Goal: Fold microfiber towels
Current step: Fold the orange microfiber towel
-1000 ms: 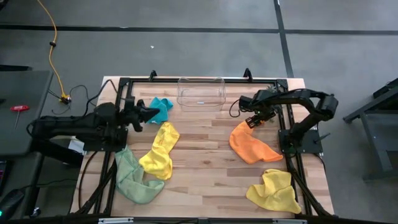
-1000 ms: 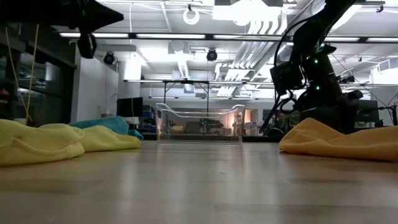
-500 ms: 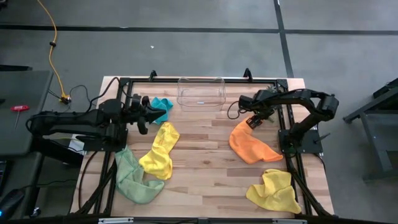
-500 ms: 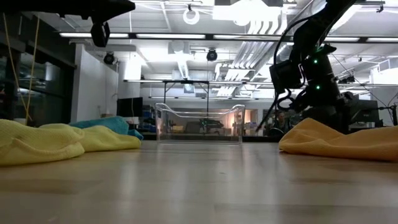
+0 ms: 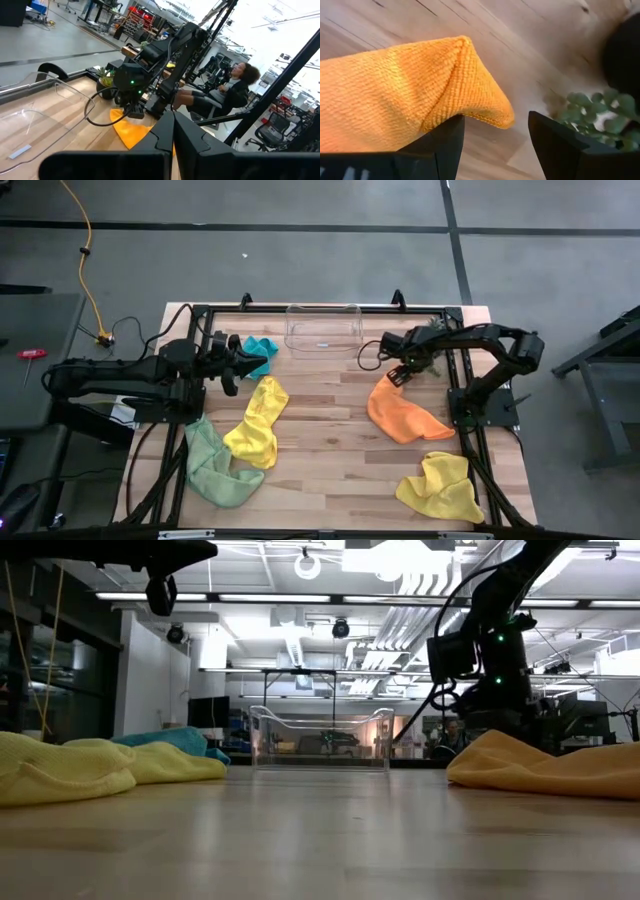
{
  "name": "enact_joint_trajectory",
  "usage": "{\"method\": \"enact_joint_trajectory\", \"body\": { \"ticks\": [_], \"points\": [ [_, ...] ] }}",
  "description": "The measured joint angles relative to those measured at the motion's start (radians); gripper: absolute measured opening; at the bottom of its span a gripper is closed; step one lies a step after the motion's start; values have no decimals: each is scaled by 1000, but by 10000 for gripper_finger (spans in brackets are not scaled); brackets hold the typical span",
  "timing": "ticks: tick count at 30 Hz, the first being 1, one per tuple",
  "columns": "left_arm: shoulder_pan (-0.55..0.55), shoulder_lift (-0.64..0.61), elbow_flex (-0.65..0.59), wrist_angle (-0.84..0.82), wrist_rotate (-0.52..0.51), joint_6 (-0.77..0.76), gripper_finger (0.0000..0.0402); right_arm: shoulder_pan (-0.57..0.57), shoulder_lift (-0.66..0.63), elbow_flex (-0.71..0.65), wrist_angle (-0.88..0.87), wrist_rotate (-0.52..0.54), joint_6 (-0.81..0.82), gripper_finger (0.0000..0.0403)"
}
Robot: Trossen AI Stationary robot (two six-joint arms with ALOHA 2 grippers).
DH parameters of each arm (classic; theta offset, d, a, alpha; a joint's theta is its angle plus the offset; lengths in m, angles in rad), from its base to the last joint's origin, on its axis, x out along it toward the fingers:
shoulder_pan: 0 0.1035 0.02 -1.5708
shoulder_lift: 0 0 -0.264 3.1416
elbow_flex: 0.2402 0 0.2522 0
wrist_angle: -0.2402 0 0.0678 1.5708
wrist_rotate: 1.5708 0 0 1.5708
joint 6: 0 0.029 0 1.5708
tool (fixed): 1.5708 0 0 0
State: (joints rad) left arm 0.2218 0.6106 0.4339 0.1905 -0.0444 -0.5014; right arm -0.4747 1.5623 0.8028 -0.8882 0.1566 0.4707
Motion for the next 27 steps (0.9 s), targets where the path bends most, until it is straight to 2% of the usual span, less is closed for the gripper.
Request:
{"method": "enact_joint_trajectory", "body": {
  "ticks": [5,13,16,21,27],
  "points": [
    [0,0,0,0,0,0,0,-3,4,0,2,20,23,194],
    [0,0,0,0,0,0,0,-5,4,0,1,56,86,90],
    [0,0,0,0,0,0,0,-5,4,0,5,56,90,64],
    [0,0,0,0,0,-1,0,-5,4,0,20,80,144,60],
    [0,0,0,0,1,-1,0,-5,-13,0,15,49,171,106]
  ]
}}
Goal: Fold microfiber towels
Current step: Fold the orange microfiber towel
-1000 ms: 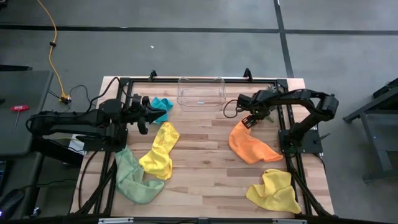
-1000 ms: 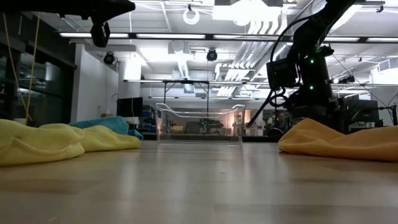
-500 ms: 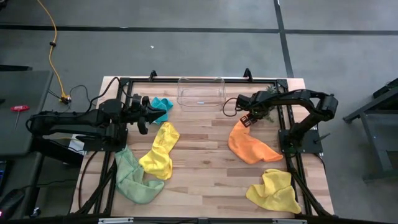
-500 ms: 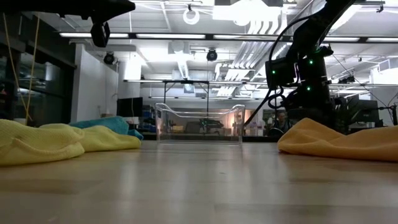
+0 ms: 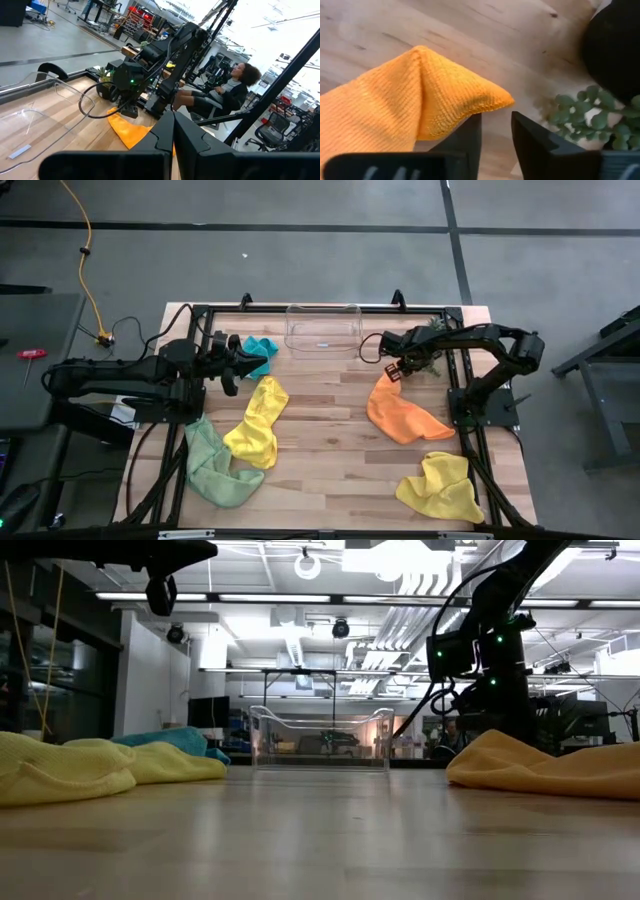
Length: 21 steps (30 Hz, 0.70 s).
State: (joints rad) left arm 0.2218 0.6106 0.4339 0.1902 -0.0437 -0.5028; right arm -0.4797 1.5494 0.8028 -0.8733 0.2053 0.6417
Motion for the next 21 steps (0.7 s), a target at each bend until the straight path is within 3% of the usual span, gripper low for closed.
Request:
{"method": "enact_joint_trajectory", "body": {
  "ticks": [7,12,21],
  "points": [
    [0,0,0,0,0,-1,0,-7,-113,0,-14,17,321,160],
    [0,0,0,0,0,1,0,-2,-157,0,13,43,596,165],
    [0,0,0,0,0,1,0,-2,-121,0,15,120,892,165]
  ]
}}
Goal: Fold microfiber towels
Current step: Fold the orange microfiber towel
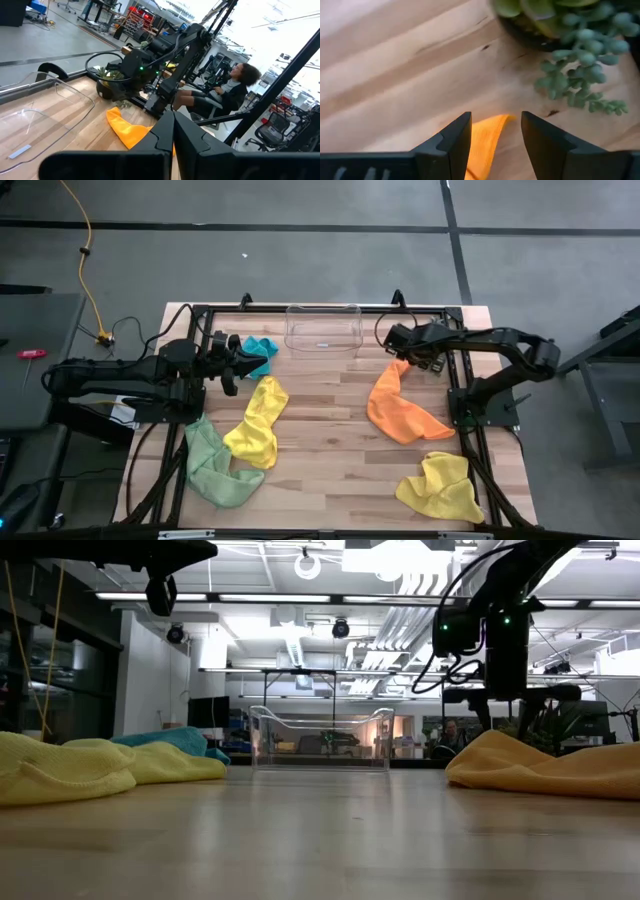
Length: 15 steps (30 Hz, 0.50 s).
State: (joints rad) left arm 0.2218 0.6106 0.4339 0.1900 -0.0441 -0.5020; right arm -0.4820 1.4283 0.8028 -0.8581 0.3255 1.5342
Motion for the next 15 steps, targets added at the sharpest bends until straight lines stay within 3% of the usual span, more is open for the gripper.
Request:
{"method": "enact_joint_trajectory", "body": {
  "ticks": [8,12,15],
  "points": [
    [0,0,0,-1,0,0,0,0,6,-14,-1,11,138,165],
    [0,0,0,-3,0,0,0,0,5,-132,120,-83,228,165],
    [0,0,0,-3,0,1,0,0,-15,-187,242,-84,263,165]
  ]
}}
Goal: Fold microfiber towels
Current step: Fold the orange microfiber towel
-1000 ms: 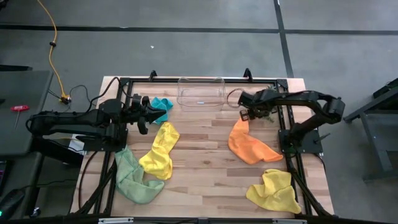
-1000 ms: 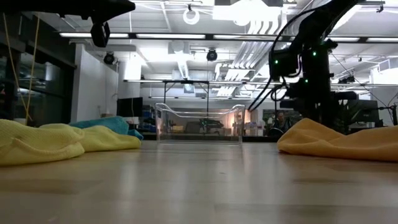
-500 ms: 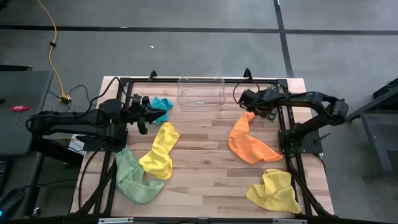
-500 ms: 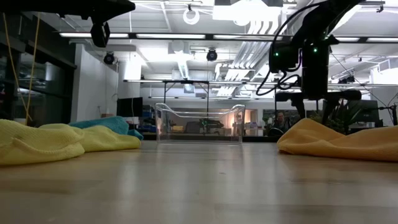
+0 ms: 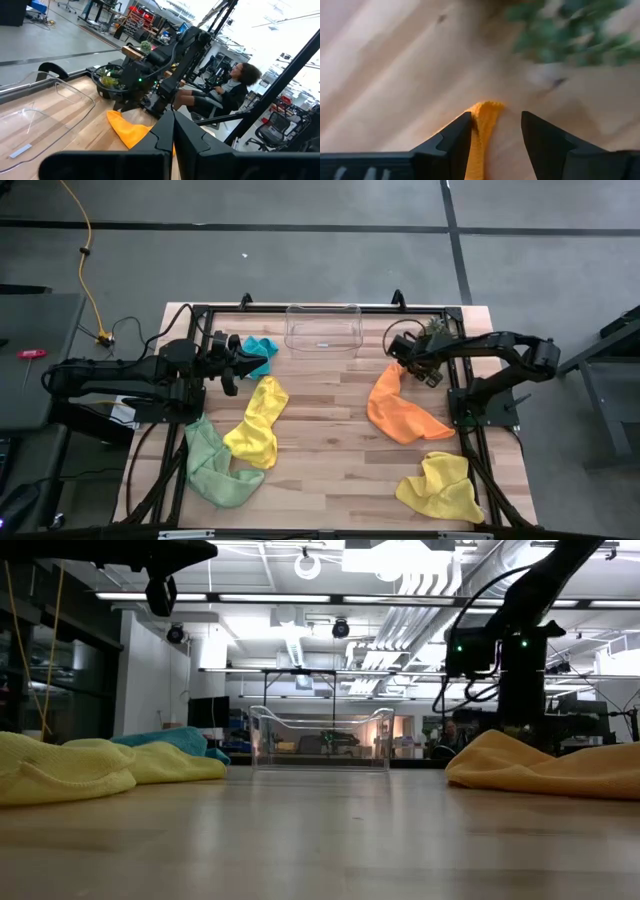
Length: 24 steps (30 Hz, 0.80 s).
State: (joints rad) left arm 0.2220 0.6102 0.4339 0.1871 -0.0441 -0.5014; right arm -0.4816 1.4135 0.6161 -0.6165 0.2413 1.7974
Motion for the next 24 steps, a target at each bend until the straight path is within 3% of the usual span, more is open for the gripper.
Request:
{"method": "enact_joint_trajectory", "body": {
  "ticks": [11,24],
  "points": [
    [0,0,0,0,-10,8,0,-5,-9,-9,84,93,89,165],
    [0,0,0,-3,-12,8,0,-22,-6,-9,101,22,80,165]
  ]
}}
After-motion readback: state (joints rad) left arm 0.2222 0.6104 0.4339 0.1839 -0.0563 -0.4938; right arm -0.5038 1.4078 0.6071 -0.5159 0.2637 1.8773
